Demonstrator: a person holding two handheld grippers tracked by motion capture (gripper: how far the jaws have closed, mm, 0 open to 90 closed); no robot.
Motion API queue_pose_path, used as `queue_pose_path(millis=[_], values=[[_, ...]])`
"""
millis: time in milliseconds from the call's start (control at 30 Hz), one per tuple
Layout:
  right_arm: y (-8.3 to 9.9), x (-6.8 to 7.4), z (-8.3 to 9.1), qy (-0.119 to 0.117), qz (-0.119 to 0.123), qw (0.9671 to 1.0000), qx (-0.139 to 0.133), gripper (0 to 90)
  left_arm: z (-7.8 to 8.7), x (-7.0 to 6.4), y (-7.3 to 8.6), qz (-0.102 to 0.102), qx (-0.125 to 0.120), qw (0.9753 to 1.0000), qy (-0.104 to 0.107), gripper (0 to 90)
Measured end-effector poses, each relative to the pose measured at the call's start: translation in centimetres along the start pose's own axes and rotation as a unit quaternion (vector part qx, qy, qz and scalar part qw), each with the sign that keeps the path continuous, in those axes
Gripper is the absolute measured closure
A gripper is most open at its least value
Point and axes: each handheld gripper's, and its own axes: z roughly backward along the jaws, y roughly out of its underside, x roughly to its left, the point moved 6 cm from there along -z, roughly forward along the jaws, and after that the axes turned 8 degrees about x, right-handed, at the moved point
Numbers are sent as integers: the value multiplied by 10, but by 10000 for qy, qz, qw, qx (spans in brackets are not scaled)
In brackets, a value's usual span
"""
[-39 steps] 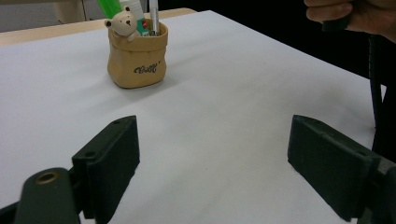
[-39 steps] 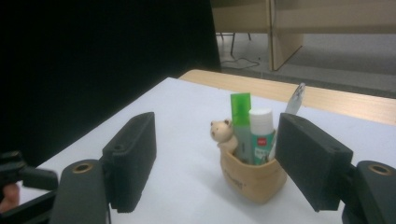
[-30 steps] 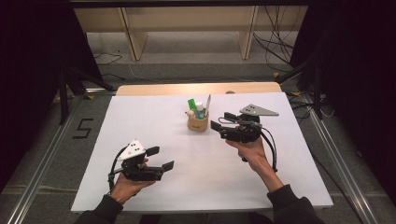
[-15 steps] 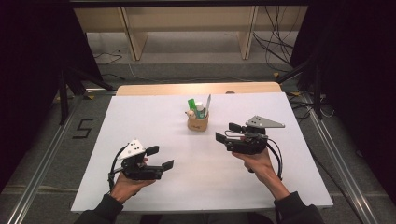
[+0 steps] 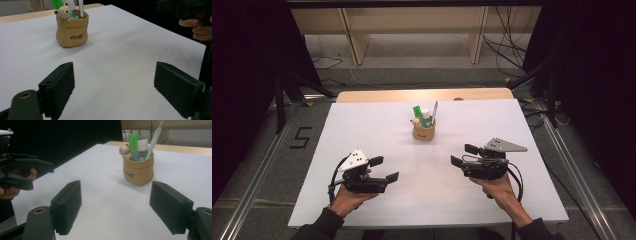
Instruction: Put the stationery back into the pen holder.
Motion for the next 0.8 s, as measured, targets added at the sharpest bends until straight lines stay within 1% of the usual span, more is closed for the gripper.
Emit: queue_pose_path(millis=[267, 333, 467, 533, 600, 667, 800], values=[[11, 3, 3, 28, 171, 9998, 48, 262, 2, 0, 1, 1, -13, 10000, -17, 162], [14, 2, 4, 108, 239, 9996, 74, 261, 3, 0, 1, 10, -18, 10000, -22, 162], [21, 1, 9, 135, 289, 9995, 77, 254, 3, 1, 2, 17, -11, 10000, -19, 162], [26, 0, 12, 226, 346, 9991, 114, 246, 3, 0, 2, 26, -31, 10000, -18, 162], [31, -2, 14, 232, 331, 9991, 132, 238, 4, 0, 3, 13, -21, 10000, -9, 162], [36, -4, 17, 295, 348, 9988, 157, 227, 5, 0, 3, 26, -36, 10000, -5, 162], [44, -6, 21, 345, 307, 9987, 208, 218, 7, 1, 4, 44, -41, 10000, -11, 162]])
